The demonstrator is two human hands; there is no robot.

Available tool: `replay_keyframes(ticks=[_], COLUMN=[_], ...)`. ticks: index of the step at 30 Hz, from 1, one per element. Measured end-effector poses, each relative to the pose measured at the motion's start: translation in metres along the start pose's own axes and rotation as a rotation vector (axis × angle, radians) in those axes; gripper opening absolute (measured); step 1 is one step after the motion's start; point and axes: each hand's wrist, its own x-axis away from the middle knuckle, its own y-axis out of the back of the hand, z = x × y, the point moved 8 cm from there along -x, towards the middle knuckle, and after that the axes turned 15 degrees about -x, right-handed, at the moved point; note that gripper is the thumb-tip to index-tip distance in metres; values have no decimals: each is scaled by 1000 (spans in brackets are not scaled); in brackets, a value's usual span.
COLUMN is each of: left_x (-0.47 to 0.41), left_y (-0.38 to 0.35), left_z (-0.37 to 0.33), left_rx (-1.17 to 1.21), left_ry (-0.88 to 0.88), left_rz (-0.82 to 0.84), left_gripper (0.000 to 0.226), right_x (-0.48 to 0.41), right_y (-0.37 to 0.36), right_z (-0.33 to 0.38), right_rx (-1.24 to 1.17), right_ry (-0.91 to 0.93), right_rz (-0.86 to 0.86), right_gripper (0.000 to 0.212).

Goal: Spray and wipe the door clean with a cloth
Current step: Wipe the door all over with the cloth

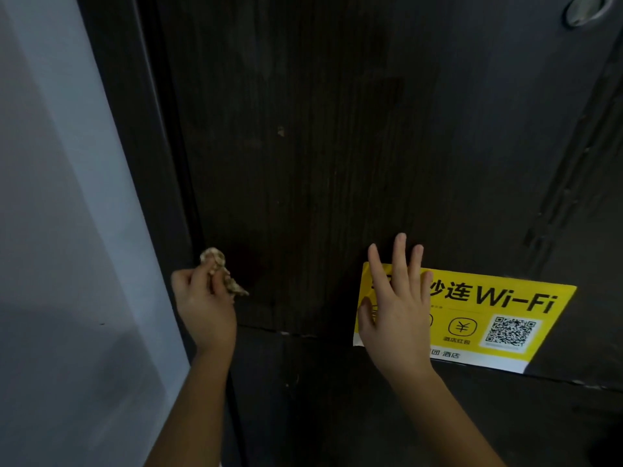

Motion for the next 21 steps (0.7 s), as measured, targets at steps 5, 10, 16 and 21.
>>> replay_keyframes(ticks=[5, 10, 16, 21], left_x=[68, 36, 127, 92], left_y=[-24, -18, -45, -38], left_z=[-26, 9, -70, -25], left_rx=[69, 58, 58, 106], left_ry=[-176, 35, -320, -106], left_rz=[198, 117, 371, 260], left_gripper=[23, 19, 21, 17], right_x=[0, 3, 2, 2], right_y=[-6, -3, -7, -3], right_z=[-3, -9, -9, -10], right_rx=[48, 64, 65, 51], right_ry=[-6, 32, 29, 43], right_rz=[-9, -5, -19, -16], right_gripper=[90, 89, 90, 89])
